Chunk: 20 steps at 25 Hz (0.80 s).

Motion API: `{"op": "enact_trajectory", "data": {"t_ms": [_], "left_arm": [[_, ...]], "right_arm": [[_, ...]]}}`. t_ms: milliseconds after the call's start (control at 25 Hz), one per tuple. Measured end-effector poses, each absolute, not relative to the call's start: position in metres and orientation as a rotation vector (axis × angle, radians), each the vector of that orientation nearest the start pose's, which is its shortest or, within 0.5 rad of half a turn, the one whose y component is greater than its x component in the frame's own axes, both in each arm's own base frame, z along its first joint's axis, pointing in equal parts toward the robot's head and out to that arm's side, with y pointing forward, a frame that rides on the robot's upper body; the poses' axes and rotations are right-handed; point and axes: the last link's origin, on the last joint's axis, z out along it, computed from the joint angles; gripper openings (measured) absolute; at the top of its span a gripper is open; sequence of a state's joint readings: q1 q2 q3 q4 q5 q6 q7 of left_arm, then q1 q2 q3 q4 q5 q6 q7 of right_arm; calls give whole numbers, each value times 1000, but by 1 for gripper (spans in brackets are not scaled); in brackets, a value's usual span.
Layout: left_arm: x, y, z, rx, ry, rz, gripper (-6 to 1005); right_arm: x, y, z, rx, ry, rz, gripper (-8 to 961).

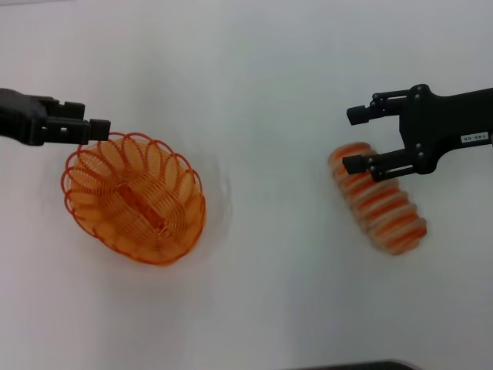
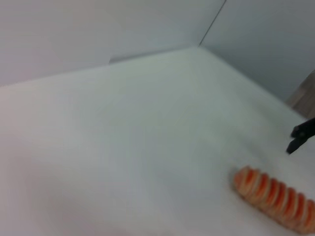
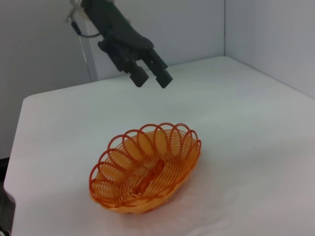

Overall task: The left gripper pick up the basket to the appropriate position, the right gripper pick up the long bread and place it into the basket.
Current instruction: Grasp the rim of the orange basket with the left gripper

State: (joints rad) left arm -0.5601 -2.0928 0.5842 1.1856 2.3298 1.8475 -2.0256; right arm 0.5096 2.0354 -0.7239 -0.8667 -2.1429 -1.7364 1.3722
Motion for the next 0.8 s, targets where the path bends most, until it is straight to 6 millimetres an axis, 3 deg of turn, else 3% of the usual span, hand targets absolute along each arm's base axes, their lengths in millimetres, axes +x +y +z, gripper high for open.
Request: {"op": "enact_trajectory", "data": {"t_ms": [400, 800], "left_arm": [[-199, 363, 64, -2661, -1102, 131, 689], [-193, 382, 49, -2511, -1093, 373, 684]], "right_arm": [[262, 319, 34, -2914, 337, 444, 803], [262, 319, 29, -2901, 314, 442, 803]]}}
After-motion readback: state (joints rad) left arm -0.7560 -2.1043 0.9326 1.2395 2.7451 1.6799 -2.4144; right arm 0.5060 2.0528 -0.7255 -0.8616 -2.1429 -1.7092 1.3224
